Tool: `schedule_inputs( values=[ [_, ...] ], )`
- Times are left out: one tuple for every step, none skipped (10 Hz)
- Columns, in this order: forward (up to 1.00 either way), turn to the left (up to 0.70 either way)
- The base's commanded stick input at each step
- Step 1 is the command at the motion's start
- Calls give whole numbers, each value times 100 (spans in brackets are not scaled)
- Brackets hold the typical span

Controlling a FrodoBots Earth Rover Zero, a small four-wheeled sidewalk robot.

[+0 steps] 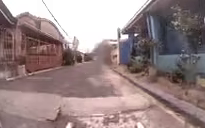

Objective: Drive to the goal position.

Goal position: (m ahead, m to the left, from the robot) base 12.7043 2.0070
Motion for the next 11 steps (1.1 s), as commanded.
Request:
schedule_inputs(
  values=[
    [82,0],
    [81,0],
    [81,0],
    [81,0],
    [80,0],
    [80,0],
    [80,0],
    [80,0],
    [80,0],
    [79,0],
    [80,0]
  ],
)
